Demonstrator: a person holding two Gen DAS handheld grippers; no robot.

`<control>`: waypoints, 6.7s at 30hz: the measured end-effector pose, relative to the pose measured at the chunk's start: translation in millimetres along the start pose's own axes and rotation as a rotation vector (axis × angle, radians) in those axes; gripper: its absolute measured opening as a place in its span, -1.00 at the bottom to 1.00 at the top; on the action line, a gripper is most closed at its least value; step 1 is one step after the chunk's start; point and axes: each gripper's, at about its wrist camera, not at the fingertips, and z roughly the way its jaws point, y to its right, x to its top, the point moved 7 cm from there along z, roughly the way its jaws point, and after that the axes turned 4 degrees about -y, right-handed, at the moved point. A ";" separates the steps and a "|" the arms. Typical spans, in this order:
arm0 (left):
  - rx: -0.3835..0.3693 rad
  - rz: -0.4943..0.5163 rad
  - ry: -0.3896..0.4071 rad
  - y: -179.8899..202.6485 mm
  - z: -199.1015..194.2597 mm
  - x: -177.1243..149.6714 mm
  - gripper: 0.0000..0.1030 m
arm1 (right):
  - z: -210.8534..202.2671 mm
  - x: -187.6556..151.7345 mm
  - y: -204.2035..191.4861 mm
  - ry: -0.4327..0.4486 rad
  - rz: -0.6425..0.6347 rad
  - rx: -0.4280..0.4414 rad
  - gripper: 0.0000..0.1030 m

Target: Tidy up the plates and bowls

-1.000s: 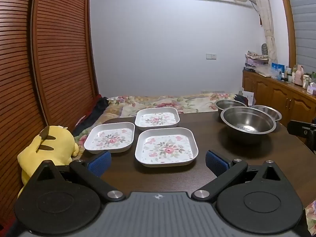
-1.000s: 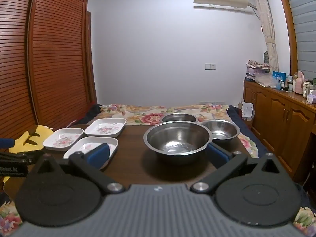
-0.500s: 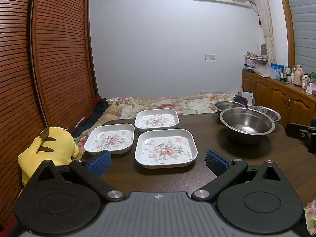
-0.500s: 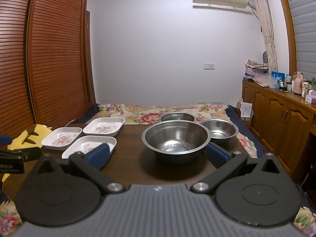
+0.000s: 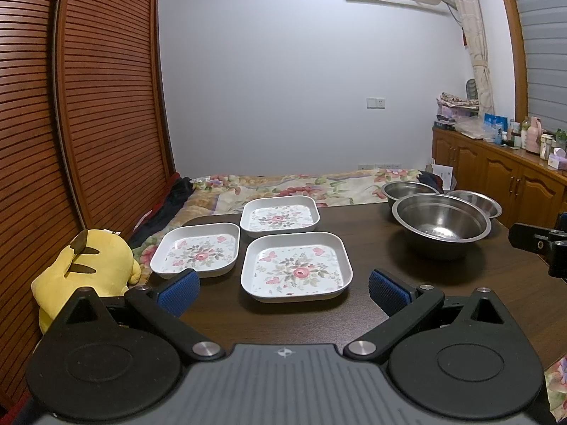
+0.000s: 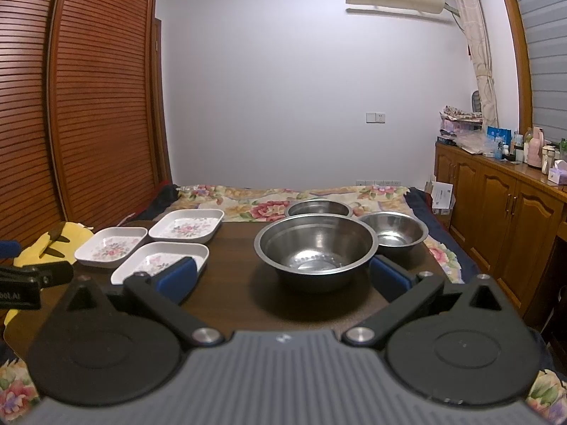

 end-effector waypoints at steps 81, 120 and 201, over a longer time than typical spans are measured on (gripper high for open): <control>-0.035 -0.043 -0.145 -55.2 61.8 -12.8 1.00 | 87.8 6.3 -73.7 -0.151 -0.107 0.205 1.00; -0.251 -0.080 -0.234 -69.5 177.7 -4.9 -0.28 | 180.8 -17.2 -110.8 -0.348 -0.116 0.271 -0.20; -0.284 -0.081 -0.291 -75.9 118.7 -63.6 -0.79 | 102.8 -63.6 -107.6 -0.333 -0.011 0.315 -0.62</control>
